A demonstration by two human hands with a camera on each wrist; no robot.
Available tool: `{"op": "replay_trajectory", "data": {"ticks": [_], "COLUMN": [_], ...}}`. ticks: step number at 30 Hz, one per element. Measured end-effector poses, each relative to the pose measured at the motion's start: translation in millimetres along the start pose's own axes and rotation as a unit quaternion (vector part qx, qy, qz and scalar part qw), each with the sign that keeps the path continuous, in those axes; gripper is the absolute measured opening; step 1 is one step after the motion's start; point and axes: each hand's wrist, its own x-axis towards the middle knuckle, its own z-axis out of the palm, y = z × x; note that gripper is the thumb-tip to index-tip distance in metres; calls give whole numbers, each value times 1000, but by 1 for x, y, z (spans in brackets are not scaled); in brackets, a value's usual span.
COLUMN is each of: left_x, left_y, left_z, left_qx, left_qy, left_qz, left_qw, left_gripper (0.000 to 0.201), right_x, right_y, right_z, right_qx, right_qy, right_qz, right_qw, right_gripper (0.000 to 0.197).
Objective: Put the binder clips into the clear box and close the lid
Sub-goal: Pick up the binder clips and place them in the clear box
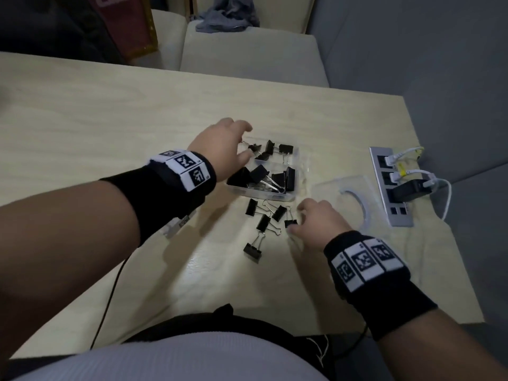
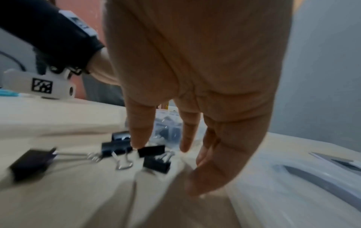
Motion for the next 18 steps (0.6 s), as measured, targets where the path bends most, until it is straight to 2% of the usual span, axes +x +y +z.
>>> {"op": "replay_trajectory", "data": {"ticks": [2, 4, 6, 8, 12, 15, 18], "left_x": [-17, -40, -58, -70, -83, -91, -93], "left_y": [8, 16, 22, 24, 21, 17, 16], "left_z": [3, 10, 21, 31, 47, 57, 60], "left_qx": [27, 74, 135, 163, 167, 202, 214], "left_qy": [-24, -88, -164, -216, -262, -290, -289], "left_qz": [53, 123, 187, 210, 258, 304, 307], "left_qw": [998, 986, 959, 939, 915, 885, 881], "left_gripper": [33, 25, 28, 36, 51, 42, 34], "right_x": [-2, -2, -1, 0, -1, -3, -6], "right_y": [0, -1, -3, -4, -4, -4, -4], "right_z": [14, 24, 30, 32, 32, 26, 17], "right_qx": [-7, -20, -28, -23, -6, 37, 94], "right_qy": [8, 36, 68, 80, 77, 75, 92], "right_qz": [-15, -27, -44, -55, -43, -29, -36], "right_qw": [1000, 999, 996, 995, 996, 996, 991], "right_gripper": [56, 53, 45, 39, 37, 34, 28]}}
